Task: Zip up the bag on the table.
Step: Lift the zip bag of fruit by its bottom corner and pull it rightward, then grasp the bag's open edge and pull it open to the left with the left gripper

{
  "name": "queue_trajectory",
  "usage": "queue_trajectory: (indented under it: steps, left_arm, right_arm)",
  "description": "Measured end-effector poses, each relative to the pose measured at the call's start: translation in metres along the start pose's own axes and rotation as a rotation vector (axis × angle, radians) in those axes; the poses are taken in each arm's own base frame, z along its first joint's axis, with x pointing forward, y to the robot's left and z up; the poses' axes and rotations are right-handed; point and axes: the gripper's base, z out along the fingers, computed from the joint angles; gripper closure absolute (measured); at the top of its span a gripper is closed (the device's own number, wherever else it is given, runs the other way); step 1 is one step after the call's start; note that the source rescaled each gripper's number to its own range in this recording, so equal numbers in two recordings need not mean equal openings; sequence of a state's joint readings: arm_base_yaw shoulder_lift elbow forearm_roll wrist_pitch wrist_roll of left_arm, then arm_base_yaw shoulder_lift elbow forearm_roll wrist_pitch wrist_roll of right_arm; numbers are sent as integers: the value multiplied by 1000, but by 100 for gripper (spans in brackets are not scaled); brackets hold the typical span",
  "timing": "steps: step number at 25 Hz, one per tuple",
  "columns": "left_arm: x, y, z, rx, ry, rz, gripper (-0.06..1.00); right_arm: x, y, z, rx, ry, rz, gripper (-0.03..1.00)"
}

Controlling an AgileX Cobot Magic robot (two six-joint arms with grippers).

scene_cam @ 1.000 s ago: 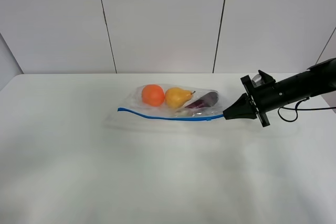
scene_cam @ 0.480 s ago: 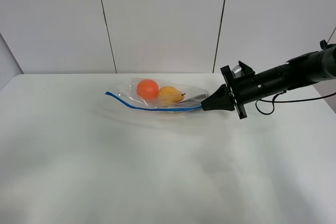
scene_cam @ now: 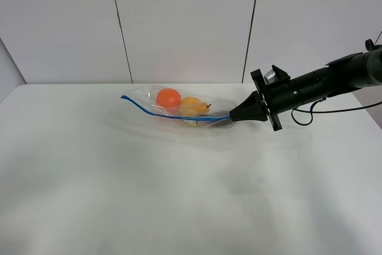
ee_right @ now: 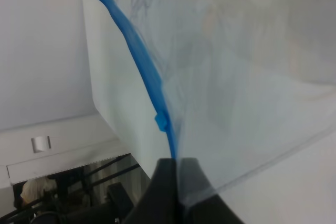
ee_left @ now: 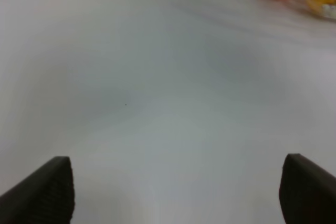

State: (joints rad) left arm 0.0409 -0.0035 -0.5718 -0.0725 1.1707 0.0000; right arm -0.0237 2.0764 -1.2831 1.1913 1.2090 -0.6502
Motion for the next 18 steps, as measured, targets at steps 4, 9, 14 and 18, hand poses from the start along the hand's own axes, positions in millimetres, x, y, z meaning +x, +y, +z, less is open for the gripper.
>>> queue_trajectory:
  steps: [4, 9, 14, 18]
  left_arm:
    - [-4, 0, -2, -1, -19, 1, 3]
    - [-60, -2, 3, 8, -79, -6, 3]
    - [-121, -3, 49, 30, -28, 25, 3]
    - [-157, -7, 106, 110, 30, 61, 3]
  right_arm:
    - [0, 0, 0, 1, 1, 0, 97]
    - [0, 0, 0, 1, 1, 0, 97]
    - [0, 0, 0, 1, 1, 0, 97]
    - [0, 0, 0, 1, 1, 0, 97]
